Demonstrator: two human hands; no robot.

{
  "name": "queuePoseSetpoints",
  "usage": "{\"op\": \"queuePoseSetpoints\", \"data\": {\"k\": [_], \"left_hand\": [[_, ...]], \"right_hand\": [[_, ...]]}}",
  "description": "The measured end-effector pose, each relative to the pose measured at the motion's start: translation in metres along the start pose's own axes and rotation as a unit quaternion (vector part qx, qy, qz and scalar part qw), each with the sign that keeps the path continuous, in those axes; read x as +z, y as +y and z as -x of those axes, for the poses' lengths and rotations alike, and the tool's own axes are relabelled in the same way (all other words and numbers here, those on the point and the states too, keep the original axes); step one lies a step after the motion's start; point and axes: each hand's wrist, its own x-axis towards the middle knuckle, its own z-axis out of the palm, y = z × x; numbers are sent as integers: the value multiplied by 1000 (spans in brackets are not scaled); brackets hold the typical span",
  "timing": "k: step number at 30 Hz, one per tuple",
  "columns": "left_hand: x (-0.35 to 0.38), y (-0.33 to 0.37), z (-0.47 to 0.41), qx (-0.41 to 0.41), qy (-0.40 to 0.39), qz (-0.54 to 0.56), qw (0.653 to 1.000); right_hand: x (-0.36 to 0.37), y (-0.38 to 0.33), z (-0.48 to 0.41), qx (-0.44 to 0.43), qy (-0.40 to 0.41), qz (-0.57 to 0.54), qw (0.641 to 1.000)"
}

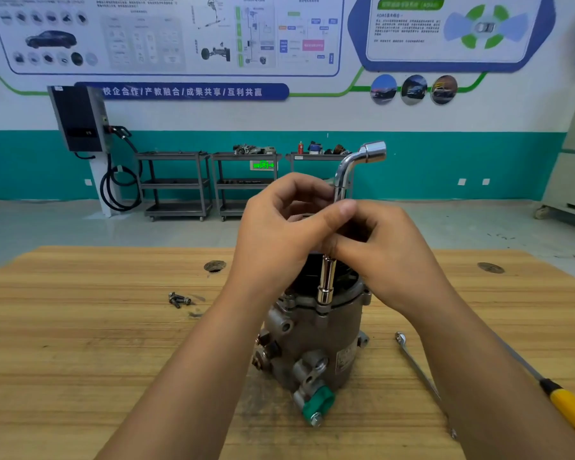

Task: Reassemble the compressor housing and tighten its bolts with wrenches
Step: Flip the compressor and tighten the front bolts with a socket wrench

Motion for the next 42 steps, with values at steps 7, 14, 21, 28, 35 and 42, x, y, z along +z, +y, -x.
{"op": "queuePoseSetpoints", "data": {"k": [7, 14, 21, 28, 35, 42], "left_hand": [[-6, -2, 0, -36, -24, 15, 999], [-11, -4, -2, -41, -52, -20, 998], [-2, -2, 2, -30, -61, -49, 997], [-5, -6, 0, -46, -54, -47, 996], [-6, -5, 0, -81, -60, -20, 995], [1, -2, 3, -48, -40, -43, 997]], "right_hand": [[-3, 2, -1, 7, -63, 1, 998], [-17, 12, -2, 52, -109, -66, 991], [-10, 5, -1, 47, -62, -55, 995], [-8, 5, -2, 57, -61, -49, 995], [-19, 14, -3, 47, -135, -97, 985], [-10, 12, -2, 56, -75, -68, 993]]}}
